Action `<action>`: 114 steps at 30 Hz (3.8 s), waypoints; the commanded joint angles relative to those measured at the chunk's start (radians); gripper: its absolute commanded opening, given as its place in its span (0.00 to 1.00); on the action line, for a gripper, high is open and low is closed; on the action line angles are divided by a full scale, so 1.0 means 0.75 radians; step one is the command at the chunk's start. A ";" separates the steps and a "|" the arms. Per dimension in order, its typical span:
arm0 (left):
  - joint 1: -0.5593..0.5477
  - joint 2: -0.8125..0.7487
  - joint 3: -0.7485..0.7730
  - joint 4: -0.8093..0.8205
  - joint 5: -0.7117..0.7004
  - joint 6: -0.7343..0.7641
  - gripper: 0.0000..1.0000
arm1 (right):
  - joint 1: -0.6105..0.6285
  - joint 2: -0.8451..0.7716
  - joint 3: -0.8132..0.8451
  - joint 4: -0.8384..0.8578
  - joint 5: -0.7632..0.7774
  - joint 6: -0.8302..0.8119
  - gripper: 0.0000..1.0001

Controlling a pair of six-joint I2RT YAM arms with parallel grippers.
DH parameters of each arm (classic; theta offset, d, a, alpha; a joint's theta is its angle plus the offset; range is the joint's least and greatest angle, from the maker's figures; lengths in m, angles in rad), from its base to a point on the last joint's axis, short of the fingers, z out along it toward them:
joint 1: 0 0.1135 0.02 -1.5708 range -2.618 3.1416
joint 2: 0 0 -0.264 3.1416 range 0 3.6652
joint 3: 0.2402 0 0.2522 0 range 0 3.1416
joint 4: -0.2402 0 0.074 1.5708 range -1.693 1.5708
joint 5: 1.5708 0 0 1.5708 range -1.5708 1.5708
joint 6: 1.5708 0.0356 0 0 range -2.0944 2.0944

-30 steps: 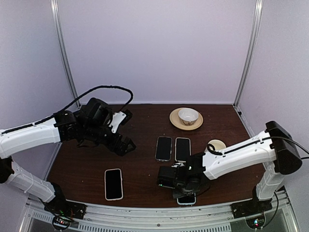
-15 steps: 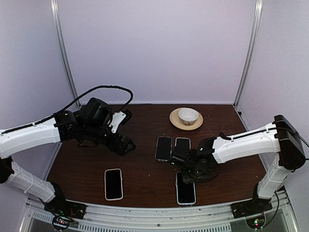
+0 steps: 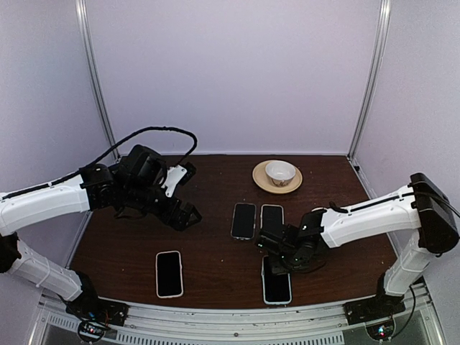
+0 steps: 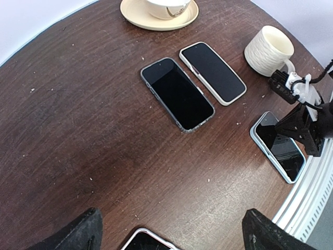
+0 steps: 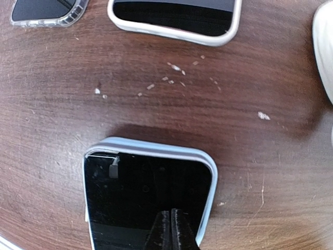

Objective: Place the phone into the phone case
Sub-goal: Press the phone onto the phone case, then pick up the phone with the phone case at the center of the board, then press the corner of the phone case at the top left corner of the phone case.

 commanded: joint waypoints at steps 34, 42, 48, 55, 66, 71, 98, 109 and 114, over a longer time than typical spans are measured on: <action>0.048 -0.005 0.019 0.031 0.053 -0.013 0.97 | -0.060 0.456 0.622 -0.403 -0.052 -0.487 0.18; 0.062 -0.007 0.019 0.031 0.075 -0.019 0.98 | 0.008 0.343 0.747 -0.562 0.088 -0.461 0.69; 0.062 -0.011 0.019 0.032 0.076 -0.022 0.98 | 0.069 0.199 0.598 -0.586 0.137 -0.151 1.00; 0.062 -0.015 0.019 0.035 0.102 -0.031 0.97 | 0.130 0.087 0.224 -0.202 -0.076 0.115 0.99; 0.062 -0.021 0.014 0.039 0.104 -0.029 0.97 | 0.210 0.195 0.160 -0.163 -0.201 0.196 1.00; 0.062 -0.019 0.014 0.040 0.112 -0.029 0.97 | 0.226 0.177 0.154 -0.184 -0.186 0.200 0.89; 0.055 -0.203 -0.115 0.494 0.500 -0.155 0.94 | 0.320 -0.139 0.490 0.123 0.708 -0.597 0.00; -0.103 -0.244 -0.120 0.761 0.242 -0.171 0.87 | 0.325 -0.220 0.492 0.680 0.846 -1.033 0.00; -0.115 -0.162 -0.059 0.827 0.208 -0.171 0.69 | 0.324 -0.215 0.511 0.690 0.833 -1.079 0.00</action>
